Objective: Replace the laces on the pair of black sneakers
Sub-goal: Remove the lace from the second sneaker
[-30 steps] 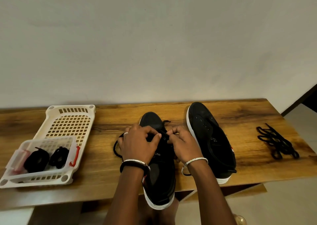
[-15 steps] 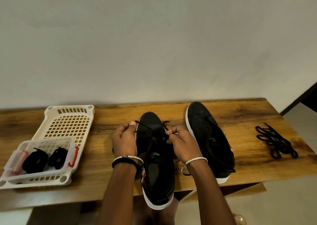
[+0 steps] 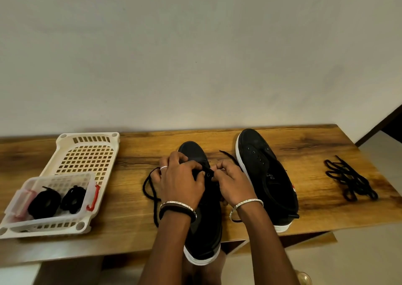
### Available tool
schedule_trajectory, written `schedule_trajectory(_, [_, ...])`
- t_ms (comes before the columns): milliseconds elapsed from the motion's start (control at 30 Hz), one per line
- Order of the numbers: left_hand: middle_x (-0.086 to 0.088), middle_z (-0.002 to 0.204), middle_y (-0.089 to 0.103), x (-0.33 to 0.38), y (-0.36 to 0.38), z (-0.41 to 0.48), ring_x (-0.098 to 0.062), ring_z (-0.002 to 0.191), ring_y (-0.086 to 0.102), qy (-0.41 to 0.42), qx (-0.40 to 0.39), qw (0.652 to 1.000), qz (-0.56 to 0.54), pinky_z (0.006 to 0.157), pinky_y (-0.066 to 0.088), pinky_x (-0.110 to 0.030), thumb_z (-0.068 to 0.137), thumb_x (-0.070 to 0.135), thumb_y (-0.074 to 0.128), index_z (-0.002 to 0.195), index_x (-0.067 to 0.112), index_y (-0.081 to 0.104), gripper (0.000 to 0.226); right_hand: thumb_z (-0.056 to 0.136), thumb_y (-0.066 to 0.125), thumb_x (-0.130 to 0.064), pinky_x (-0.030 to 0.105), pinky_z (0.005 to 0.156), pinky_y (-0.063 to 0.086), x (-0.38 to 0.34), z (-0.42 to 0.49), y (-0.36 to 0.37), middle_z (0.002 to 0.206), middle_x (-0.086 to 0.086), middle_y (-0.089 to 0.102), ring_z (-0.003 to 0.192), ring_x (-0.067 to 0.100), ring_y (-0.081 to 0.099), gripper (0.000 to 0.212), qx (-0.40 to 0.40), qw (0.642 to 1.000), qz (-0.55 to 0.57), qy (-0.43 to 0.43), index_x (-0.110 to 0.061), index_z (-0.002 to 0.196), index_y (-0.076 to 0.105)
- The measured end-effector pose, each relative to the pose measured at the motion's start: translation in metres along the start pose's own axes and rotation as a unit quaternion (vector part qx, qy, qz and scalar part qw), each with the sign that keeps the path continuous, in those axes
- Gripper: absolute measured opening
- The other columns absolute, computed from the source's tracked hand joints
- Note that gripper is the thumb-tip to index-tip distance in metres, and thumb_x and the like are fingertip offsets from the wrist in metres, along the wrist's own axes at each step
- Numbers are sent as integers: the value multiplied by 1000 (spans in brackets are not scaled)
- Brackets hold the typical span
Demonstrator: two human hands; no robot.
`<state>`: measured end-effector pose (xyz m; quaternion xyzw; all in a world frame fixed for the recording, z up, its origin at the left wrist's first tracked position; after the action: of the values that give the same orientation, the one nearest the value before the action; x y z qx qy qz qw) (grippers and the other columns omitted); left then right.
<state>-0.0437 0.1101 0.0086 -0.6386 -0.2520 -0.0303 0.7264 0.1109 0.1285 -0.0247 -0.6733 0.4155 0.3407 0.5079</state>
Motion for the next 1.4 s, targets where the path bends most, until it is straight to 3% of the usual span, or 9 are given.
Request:
schedule_trajectory(233, [12,107,60,-27,2,5,-17,111,54,-99,45,961,-254,98,40,-43,90,31,68,83,34,67,7,101,48,-17,19,42,37,2,1,0,84,3,68,41,0,46,17,-4,1000,4,4,-11,96,63])
schedule_trajectory(400, [-2,80,74,-36,25,11,-25,84,69,-184,-20,717,-672,82,53,-39,102,14,49,88,17,59,18,100,49,-18,21,43,37,2,1,-1,91,9,71,44,4,46,16,1,1000,0,11,-10,96,63])
schedule_trajectory(467, [1,59,59,-33,25,9,-17,57,59,-199,-28,674,-711,62,50,-32,103,10,44,86,15,54,21,99,49,-17,21,44,37,2,1,0,88,7,70,46,5,47,16,-1,1000,1,11,-9,97,64])
schedule_trajectory(633, [11,74,61,-32,-1,12,-9,68,56,-48,39,927,-370,64,45,-30,96,35,59,89,25,62,12,99,49,-17,18,43,37,4,1,-1,88,6,69,51,9,49,17,0,1000,3,16,-9,98,64])
schedule_trajectory(767, [17,96,60,-14,6,8,-10,95,59,20,-18,995,-92,93,45,-44,83,57,65,91,41,68,19,97,51,-14,18,44,36,4,2,1,76,0,65,50,5,50,14,-3,1000,4,14,-11,95,64])
schedule_trajectory(933, [15,92,50,-6,-4,6,-12,97,56,16,-1,998,-53,94,34,-40,89,45,66,86,40,68,7,97,50,-15,19,45,37,4,2,0,85,3,70,49,5,50,16,4,1000,2,15,-12,95,65])
schedule_trajectory(1067, [13,97,55,-17,14,10,-15,99,55,-19,-10,980,-199,95,41,-43,94,34,61,83,37,58,12,97,49,-10,22,51,39,2,2,1,85,6,68,49,5,48,16,0,999,29,13,-8,94,64])
schedule_trajectory(1300, [1,66,67,-35,26,10,-18,64,67,-177,-44,719,-670,74,54,-38,105,17,44,89,15,53,19,98,48,-10,21,46,37,4,2,2,82,5,67,48,6,47,16,-5,999,29,16,-10,94,64])
schedule_trajectory(1400, [7,53,47,-52,23,12,-9,40,47,-209,4,710,-673,70,50,-41,105,21,44,91,14,52,18,98,48,-13,20,43,36,5,3,1,85,3,68,48,6,48,16,-4,1000,18,20,-14,93,63])
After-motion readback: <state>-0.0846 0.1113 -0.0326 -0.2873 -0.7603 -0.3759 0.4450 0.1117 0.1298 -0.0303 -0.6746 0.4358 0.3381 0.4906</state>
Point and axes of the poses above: each hand's wrist, its own z-axis towards the middle knuckle, its own y-axis out of the palm, x = y × z, the point moved 10 cm from there along z, towards the middle knuckle
